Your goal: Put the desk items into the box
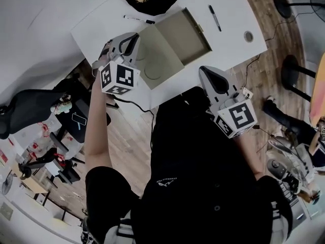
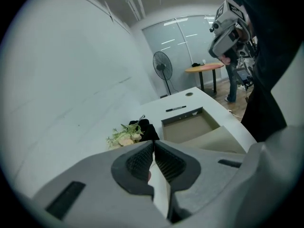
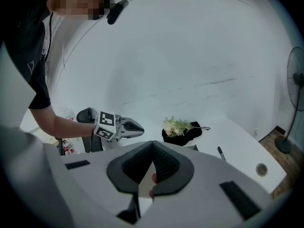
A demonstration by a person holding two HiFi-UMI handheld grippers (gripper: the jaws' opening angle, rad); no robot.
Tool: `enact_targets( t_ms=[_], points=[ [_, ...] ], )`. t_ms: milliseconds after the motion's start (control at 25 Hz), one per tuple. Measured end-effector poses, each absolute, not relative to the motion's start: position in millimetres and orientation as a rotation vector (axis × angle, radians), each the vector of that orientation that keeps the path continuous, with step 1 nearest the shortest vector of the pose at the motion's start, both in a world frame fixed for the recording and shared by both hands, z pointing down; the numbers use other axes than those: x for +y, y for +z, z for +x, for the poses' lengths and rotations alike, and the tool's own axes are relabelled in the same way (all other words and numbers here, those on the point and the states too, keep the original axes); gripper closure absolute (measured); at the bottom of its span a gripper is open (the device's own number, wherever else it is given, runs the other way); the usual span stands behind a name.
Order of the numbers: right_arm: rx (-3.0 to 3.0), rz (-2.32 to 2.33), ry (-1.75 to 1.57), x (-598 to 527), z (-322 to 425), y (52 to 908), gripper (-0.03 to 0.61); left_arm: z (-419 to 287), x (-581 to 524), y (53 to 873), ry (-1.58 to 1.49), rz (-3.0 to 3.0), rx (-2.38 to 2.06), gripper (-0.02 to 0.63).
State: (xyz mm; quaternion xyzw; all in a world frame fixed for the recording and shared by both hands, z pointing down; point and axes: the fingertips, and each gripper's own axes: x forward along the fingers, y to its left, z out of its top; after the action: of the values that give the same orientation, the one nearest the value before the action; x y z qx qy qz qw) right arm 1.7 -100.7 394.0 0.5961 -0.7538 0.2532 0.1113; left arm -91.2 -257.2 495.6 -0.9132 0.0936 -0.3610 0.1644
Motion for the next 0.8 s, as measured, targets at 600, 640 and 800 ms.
enact_targets(
  t_ms=[600, 640, 800],
  points=[
    [-2.186, 1.676, 0.858, -131.5, -25.2, 432.3, 0.580, -70.5, -329.2, 617.6, -1.375, -2.375, -0.049, 0.532],
    [-2.180, 1.678, 0.872, -132.0, -25.4, 435.3, 0.580, -70.3, -332.0, 624.9, -1.396, -2.349, -0.077, 0.532],
    [-2.144, 1.702, 0.921, -134.2, -19.1, 446.2, 0.580, -69.3, -339.5, 654.8, -1.487, -2.260, -0.190, 0.515]
  ],
)
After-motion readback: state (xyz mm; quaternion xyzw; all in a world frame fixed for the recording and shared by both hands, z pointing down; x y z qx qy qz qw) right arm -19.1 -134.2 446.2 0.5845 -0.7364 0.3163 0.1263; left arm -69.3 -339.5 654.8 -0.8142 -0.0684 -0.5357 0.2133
